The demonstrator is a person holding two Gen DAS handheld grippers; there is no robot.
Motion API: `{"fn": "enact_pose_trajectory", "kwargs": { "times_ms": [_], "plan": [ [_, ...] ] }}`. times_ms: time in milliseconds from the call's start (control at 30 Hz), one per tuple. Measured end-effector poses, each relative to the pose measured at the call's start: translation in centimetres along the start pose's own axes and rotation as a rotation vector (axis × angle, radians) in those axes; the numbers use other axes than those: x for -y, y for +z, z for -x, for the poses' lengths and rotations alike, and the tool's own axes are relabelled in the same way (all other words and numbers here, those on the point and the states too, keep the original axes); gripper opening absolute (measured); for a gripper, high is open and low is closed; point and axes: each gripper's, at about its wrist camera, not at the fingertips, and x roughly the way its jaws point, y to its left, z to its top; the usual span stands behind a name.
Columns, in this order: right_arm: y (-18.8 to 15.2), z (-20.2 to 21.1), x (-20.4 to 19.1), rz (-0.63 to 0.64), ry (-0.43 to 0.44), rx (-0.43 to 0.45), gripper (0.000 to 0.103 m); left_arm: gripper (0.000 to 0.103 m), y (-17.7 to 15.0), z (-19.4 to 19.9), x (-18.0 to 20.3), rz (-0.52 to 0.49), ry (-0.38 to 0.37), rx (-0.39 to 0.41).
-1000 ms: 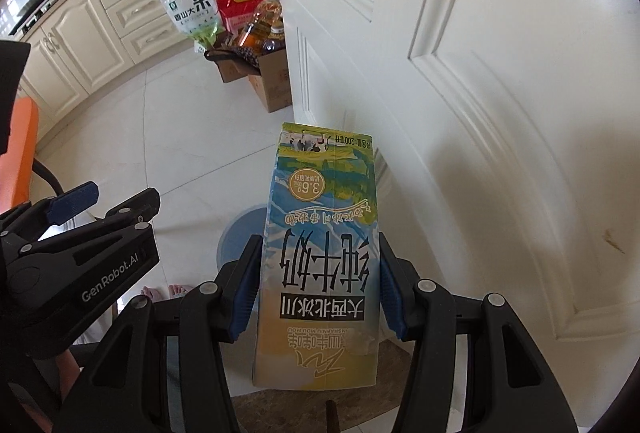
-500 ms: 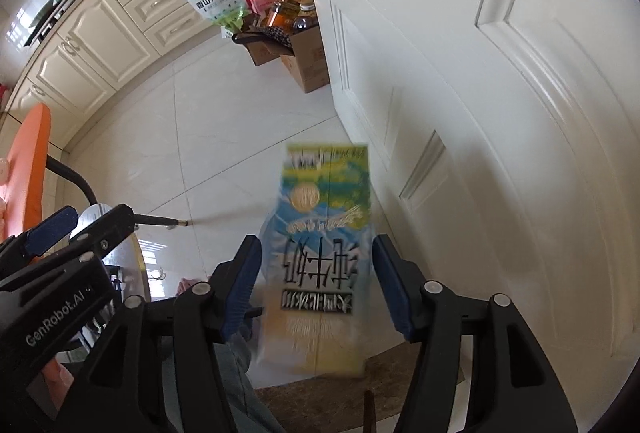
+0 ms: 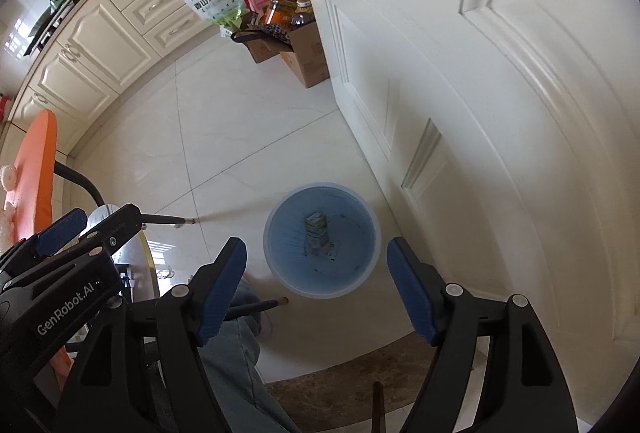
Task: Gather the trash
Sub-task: 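Move both open grippers back toward the orange table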
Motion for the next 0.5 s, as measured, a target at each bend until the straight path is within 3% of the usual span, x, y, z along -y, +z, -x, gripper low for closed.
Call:
{"fn": "enact_pose_trajectory", "kwargs": {
  "times_ms": [233, 500],
  "plan": [
    [-1.1, 4.5, -0.5, 0.023, -0.035, 0.08, 0.075, 0.065, -1.8, 3.6, -0.3, 0.004, -0.008, 0.041],
    [-3.5, 11.7, -2.4, 0.076, -0.105, 0.227, 0.085, 0.066, -5.8, 10.0, -1.8, 0.035, -0.021, 0.113]
  ]
}}
